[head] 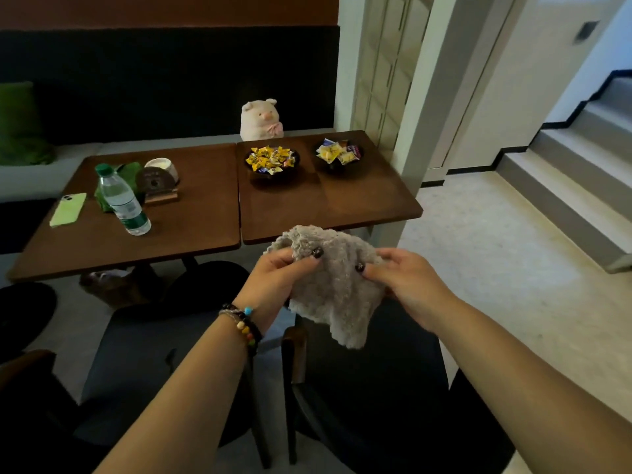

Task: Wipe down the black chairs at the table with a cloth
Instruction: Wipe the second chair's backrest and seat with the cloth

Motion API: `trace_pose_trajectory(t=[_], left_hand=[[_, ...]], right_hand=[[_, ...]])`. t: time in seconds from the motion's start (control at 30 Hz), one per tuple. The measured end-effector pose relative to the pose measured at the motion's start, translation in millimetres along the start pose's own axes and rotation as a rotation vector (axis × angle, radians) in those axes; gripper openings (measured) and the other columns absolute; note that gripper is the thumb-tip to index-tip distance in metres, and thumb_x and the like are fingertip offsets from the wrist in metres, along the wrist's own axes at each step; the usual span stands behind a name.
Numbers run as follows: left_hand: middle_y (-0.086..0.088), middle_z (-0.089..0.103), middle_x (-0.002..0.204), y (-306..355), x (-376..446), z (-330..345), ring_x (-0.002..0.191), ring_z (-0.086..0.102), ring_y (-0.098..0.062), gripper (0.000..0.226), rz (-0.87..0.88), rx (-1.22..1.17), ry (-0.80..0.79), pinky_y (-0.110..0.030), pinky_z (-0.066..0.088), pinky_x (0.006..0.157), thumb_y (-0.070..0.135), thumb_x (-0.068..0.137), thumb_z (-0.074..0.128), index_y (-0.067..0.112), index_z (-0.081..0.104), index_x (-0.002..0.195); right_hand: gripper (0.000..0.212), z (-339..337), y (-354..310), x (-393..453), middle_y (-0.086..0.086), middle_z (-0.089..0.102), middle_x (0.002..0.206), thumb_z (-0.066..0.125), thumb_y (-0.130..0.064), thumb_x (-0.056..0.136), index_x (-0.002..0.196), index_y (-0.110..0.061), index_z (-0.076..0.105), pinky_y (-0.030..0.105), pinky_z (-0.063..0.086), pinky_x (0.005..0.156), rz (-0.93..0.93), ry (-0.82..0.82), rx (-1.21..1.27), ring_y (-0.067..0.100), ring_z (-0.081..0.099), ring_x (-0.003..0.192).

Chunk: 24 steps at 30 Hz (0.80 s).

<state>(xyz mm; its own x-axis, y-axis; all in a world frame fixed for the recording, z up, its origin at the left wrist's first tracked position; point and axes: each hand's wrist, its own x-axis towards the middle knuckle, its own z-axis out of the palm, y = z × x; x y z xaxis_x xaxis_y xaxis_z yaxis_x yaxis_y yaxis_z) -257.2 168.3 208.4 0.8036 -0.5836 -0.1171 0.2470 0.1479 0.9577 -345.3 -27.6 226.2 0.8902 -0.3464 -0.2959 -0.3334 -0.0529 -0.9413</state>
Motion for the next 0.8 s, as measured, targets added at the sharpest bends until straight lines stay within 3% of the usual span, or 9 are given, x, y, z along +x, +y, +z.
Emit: trace_pose_trajectory(t=[0.1,0.2,0.3,0.37,0.43,0.5,0.6,0.67,0.8], left_hand=[[-0.009,0.071,0.112,-4,5,-9,0.106,0.066,-0.026,0.021,0.015,-0.131,0.047,-0.033,0.057,0.081,0.013,0.087,0.064,0.015,0.074,0.105],[-0.006,0.072,0.106,-19,3,-11,0.098,0.069,-0.019,0.029,-0.008,0.086,0.187,-0.03,0.057,0.082,-0.002,0.093,0.053,0.008,0.062,0.119],[-0.014,0.071,0.103,-29,5,-9,0.096,0.069,-0.025,0.03,-0.099,0.325,0.319,-0.037,0.057,0.085,0.01,0.092,0.063,0.008,0.054,0.121],[-0.01,0.07,0.098,-29,3,-8,0.086,0.068,-0.017,0.046,-0.115,0.428,0.444,-0.031,0.058,0.077,0.02,0.086,0.07,0.01,0.046,0.124],[-0.004,0.065,0.089,-26,-3,-4,0.075,0.063,-0.009,0.062,-0.003,0.478,0.474,-0.018,0.053,0.062,0.026,0.08,0.076,0.02,0.038,0.128],[0.007,0.057,0.095,-21,-8,-1,0.078,0.059,-0.001,0.074,0.088,0.66,0.354,-0.012,0.049,0.061,0.04,0.071,0.08,0.034,0.039,0.132],[0.011,0.042,0.099,-18,-4,-1,0.091,0.046,-0.002,0.063,0.057,1.139,0.188,-0.014,0.038,0.073,0.059,0.06,0.08,0.041,0.059,0.116],[0.006,0.039,0.097,-26,-3,1,0.097,0.039,-0.017,0.037,0.095,1.319,0.267,-0.025,0.034,0.08,0.054,0.064,0.081,0.037,0.067,0.093],[0.001,0.047,0.106,-62,-8,-7,0.096,0.041,-0.009,0.017,0.179,1.117,0.438,-0.014,0.032,0.078,0.026,0.074,0.076,0.022,0.06,0.074]], right_hand=[[0.047,-16,-3,-6,-0.007,0.075,0.1,0.071,-0.013,0.087,0.119,-0.044,0.057,0.025,0.059,0.075,-0.366,0.007,0.013,0.013,0.071,0.097],[0.068,-14,2,-2,-0.01,0.074,0.099,0.064,-0.006,0.091,0.137,-0.051,0.041,0.023,0.059,0.071,-0.382,-0.078,-0.143,0.009,0.071,0.092],[0.055,-10,13,5,-0.014,0.071,0.11,0.058,-0.005,0.094,0.134,-0.042,0.051,0.035,0.058,0.084,-0.348,-0.081,-0.316,0.013,0.067,0.102],[0.046,-11,17,9,-0.012,0.063,0.124,0.064,-0.012,0.091,0.131,-0.033,0.058,0.029,0.051,0.095,-0.344,-0.05,-0.446,0.01,0.06,0.113],[0.043,-9,20,11,-0.013,0.062,0.117,0.072,-0.019,0.086,0.127,-0.03,0.061,0.018,0.048,0.087,-0.351,-0.041,-0.562,0.006,0.058,0.107],[0.035,-5,21,12,-0.021,0.059,0.101,0.073,-0.018,0.083,0.115,-0.031,0.064,0.007,0.043,0.073,-0.378,-0.037,-0.602,-0.001,0.056,0.093],[0.027,2,19,15,-0.025,0.057,0.092,0.072,-0.012,0.083,0.101,-0.03,0.067,0.005,0.04,0.07,-0.427,-0.01,-0.564,-0.005,0.054,0.085],[0.03,7,19,19,-0.017,0.062,0.103,0.071,-0.011,0.083,0.105,-0.031,0.067,0.01,0.042,0.079,-0.439,0.005,-0.535,-0.003,0.055,0.093],[0.05,18,51,23,-0.007,0.058,0.124,0.07,-0.019,0.088,0.134,-0.029,0.052,0.024,0.048,0.09,-0.301,0.013,-0.486,0.006,0.056,0.107]])
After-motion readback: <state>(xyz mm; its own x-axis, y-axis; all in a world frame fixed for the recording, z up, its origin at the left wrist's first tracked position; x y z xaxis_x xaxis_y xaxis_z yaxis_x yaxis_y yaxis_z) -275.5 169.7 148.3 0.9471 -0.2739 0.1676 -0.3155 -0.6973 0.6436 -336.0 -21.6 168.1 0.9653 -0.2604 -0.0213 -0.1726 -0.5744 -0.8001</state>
